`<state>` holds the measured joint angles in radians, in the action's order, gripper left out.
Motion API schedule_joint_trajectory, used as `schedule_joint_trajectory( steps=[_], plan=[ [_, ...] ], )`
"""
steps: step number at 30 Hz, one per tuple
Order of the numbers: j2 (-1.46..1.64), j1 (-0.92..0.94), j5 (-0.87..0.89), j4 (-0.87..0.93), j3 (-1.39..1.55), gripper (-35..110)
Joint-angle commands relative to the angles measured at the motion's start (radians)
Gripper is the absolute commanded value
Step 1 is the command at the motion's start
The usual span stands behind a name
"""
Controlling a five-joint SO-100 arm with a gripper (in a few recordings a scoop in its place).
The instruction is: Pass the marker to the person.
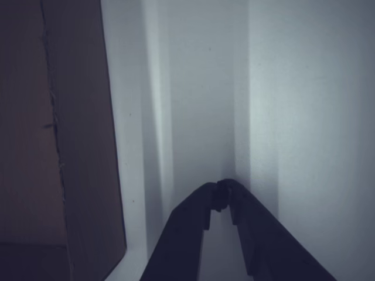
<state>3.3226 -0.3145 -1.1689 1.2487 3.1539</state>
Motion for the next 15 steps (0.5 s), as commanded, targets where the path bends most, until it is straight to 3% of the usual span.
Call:
schedule_joint_trajectory(
  steps=[1, 9, 15],
  plan=[
    [0.015, -0.015, -0.017, 0.002, 0.017, -5],
    [0.015, -0.018, 0.061, -0.178, -0.034, -5],
    [-0.041, -0.043, 0.465, -0.443, -0.296, -5]
  ],
)
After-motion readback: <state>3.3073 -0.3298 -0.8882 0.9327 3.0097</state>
